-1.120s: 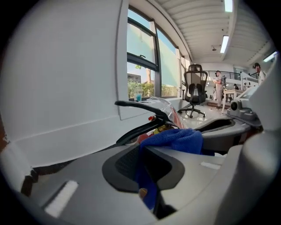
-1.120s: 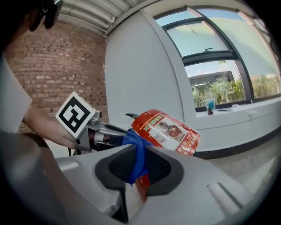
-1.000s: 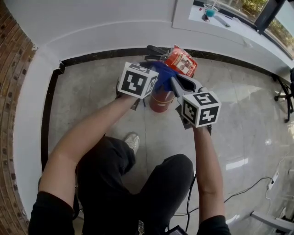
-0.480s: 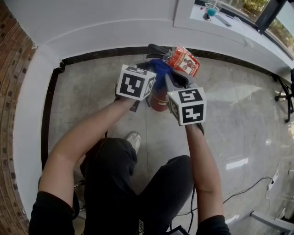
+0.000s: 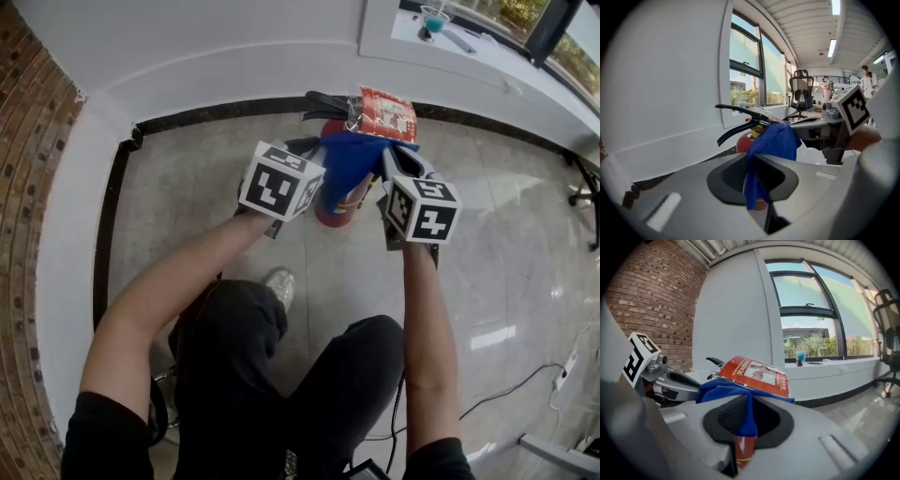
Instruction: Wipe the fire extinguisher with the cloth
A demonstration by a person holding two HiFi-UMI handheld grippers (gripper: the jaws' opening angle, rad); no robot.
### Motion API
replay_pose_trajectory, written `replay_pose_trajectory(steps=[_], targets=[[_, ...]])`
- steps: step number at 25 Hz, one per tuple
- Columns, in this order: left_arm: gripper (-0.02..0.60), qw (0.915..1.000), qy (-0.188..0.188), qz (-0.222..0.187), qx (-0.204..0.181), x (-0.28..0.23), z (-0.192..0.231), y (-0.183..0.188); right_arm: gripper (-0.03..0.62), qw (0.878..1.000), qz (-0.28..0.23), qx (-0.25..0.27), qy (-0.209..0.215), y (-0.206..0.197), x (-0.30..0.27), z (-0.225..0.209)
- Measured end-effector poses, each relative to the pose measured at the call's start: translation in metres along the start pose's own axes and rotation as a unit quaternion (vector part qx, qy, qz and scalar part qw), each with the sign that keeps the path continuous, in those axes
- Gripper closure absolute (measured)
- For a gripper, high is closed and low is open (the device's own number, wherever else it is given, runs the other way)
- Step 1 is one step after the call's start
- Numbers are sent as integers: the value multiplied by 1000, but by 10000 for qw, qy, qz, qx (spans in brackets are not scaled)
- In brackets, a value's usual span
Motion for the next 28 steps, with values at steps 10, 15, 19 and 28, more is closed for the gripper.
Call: replay_pose_trajectory(steps=[10, 15, 19, 28], targets=[[560, 9991, -382, 188, -75, 0, -25, -10, 557, 9994, -161, -237, 175, -5, 0, -9], [565, 9998, -167, 83, 116, -2, -3, -14, 559, 9990, -33, -112, 435, -30, 14, 14], [565, 9994, 68, -189, 299, -12, 15, -7, 559, 9973, 89, 49, 731, -35, 16, 35], [568, 9988, 288, -154, 369, -40, 40, -20, 559, 9891, 399, 397, 1359, -49, -3, 86]])
Point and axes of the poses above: the fingertips, and each gripper's own axes: x backward along the fingers, z to its left, y out of its top, the point moved 1 cm from there along x, backward along the fingers, and after that the axes turned 3 degrees about y, right-handed, at the moved point
